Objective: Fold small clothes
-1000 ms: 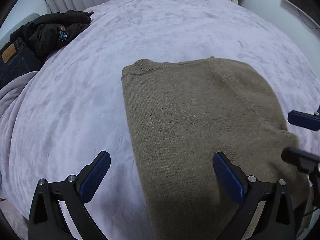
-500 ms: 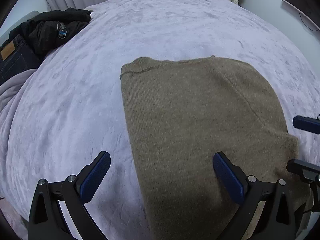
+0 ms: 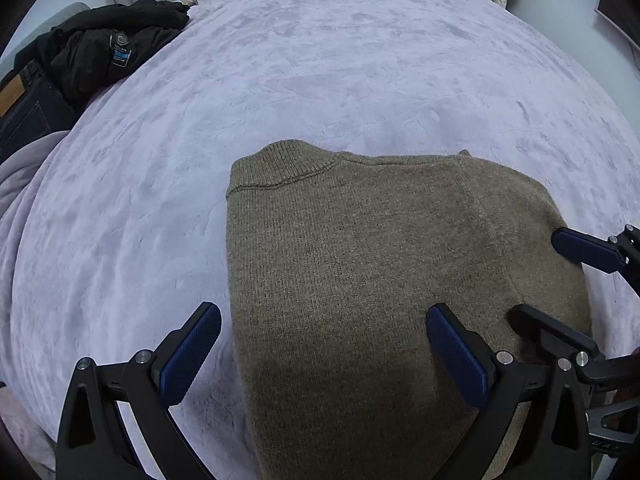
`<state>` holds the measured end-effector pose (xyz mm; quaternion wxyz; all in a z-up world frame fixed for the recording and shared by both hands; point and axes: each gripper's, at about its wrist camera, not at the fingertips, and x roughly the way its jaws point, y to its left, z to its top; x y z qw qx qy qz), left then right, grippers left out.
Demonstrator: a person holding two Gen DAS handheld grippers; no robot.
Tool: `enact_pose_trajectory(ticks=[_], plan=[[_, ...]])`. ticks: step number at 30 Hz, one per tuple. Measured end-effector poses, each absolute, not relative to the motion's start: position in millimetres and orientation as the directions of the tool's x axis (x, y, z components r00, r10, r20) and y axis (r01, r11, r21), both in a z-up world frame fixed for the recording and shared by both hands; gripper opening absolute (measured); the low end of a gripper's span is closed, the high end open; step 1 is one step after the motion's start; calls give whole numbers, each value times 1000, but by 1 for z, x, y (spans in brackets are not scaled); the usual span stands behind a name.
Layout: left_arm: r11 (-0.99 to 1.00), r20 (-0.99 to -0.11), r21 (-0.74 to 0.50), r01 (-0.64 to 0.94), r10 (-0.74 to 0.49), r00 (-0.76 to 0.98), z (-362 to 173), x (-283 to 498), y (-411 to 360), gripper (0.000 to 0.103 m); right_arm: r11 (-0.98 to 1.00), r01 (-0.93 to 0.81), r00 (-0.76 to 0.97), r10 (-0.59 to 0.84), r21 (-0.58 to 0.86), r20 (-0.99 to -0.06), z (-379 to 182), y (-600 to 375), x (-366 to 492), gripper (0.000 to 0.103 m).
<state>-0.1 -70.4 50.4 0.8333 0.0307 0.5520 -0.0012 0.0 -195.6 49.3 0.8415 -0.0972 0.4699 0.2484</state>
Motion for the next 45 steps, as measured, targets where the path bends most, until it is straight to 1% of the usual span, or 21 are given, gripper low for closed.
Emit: enact_pose_trajectory(ticks=[3, 6, 8, 11, 13, 18, 21, 23, 26, 31, 35, 45], plan=[[995, -901, 95, 37, 70, 429, 64, -18, -77, 103, 886, -462, 457, 286, 50, -842, 61, -196, -17, 69], [997, -897, 73, 12, 60, 439, 72, -36, -76, 103, 911, -412, 474, 216, 1, -854, 70, -195, -38, 69], [998, -894, 60, -3, 55, 444, 76, -47, -75, 103, 918, -395, 467, 215, 15, -858, 76, -195, -54, 69], [999, -890, 27, -36, 40, 455, 84, -65, -70, 103, 924, -379, 473, 235, 45, -849, 86, -195, -79, 70], [998, -884, 4, -56, 30, 467, 89, -75, -66, 103, 924, -379, 481, 238, 44, -844, 92, -193, -95, 73], [986, -859, -86, -140, -3, 512, 99, -100, -51, 103, 939, -343, 478, 188, 15, -858, 94, -189, -115, 74], [983, -870, -132, -125, -55, 490, 96, -103, -50, 103, 940, -341, 475, 166, -7, -864, 91, -185, -120, 75], [987, -875, -111, -113, -43, 483, 94, -104, -55, 103, 941, -335, 474, 129, -43, -871, 86, -183, -120, 76], [992, -872, -61, -115, 3, 489, 93, -107, -59, 103, 949, -313, 447, 127, -21, -886, 81, -183, -118, 76], [992, -881, -84, -97, -28, 472, 89, -107, -61, 103, 955, -298, 426, 116, -17, -897, 80, -183, -119, 76], [993, -882, -58, -102, -3, 471, 89, -108, -63, 103, 956, -293, 418, 100, -30, -903, 79, -183, -118, 76], [994, -892, -56, -90, -9, 452, 85, -109, -64, 103, 954, -296, 412, 75, -55, -908, 77, -178, -121, 76]])
